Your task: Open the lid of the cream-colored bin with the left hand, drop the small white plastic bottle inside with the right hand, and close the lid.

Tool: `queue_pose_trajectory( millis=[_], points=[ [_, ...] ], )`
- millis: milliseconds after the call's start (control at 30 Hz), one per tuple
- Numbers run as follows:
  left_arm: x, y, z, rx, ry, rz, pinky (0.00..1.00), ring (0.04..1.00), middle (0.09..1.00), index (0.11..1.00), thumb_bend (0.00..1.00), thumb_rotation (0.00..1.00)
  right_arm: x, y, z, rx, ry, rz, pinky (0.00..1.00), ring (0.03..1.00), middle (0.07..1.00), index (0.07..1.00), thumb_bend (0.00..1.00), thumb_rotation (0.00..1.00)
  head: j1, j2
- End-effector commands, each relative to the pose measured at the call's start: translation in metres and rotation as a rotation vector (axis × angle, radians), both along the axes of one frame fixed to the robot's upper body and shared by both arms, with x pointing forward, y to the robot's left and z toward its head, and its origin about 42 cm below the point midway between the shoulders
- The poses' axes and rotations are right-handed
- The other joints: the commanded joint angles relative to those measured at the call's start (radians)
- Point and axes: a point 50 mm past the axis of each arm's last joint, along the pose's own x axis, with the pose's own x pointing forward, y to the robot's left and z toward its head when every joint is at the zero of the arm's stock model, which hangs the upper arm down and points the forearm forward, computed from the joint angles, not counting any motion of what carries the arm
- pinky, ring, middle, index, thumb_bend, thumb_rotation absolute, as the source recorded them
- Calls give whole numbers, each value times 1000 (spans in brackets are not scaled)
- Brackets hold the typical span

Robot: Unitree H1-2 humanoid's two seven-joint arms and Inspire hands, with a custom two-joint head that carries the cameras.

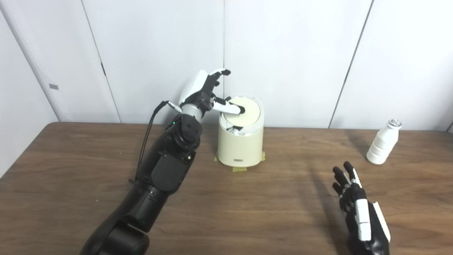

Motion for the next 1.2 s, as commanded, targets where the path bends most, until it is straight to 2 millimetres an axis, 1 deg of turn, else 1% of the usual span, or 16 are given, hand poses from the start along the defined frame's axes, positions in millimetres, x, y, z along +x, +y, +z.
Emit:
queue_pose_trajectory(
  millis=[0,133,267,367,500,600,700,833,1033,1133,1167],
  points=[
    [7,-11,36,16,-123,-27,661,843,922,904,909,125,-21,23,-38,90,133,0,957,971,937,968,582,1000,-2,2],
    [8,-13,32,62,-123,-23,642,829,915,901,916,140,-21,24,-37,87,131,1,968,973,936,970,585,1000,-3,7],
    [8,-15,31,85,-120,-23,664,855,932,901,922,140,-21,24,-35,84,127,-2,959,969,934,972,595,1000,-2,13],
    [8,-16,30,98,-125,-24,677,870,945,903,928,131,-21,25,-34,90,127,-2,971,973,936,972,589,1000,3,18],
    [7,-16,28,132,-140,-26,685,872,945,903,936,122,-22,27,-31,88,125,-6,970,970,933,970,589,1000,1,28],
    [6,-16,28,158,-147,-23,663,863,953,901,938,124,-23,28,-30,87,123,-6,960,965,928,964,581,1000,1,35],
    [5,-15,25,180,-155,-27,663,861,955,904,930,110,-24,29,-29,81,124,-7,956,962,928,968,589,1000,0,39],
    [5,-13,23,221,-164,-27,688,860,955,908,923,89,-25,29,-27,79,128,-8,952,961,927,969,604,1000,2,41],
    [5,-9,18,306,-192,-34,740,883,975,919,909,24,-24,30,-27,91,128,-8,956,959,923,963,601,1000,2,41],
    [5,-8,15,350,-203,-39,757,893,991,919,916,23,-23,30,-27,95,128,-11,947,955,920,958,602,1000,0,41],
    [5,-8,13,363,-202,-43,746,880,980,913,919,22,-22,30,-27,93,129,-11,942,951,917,955,608,1000,-1,39]
  ],
)
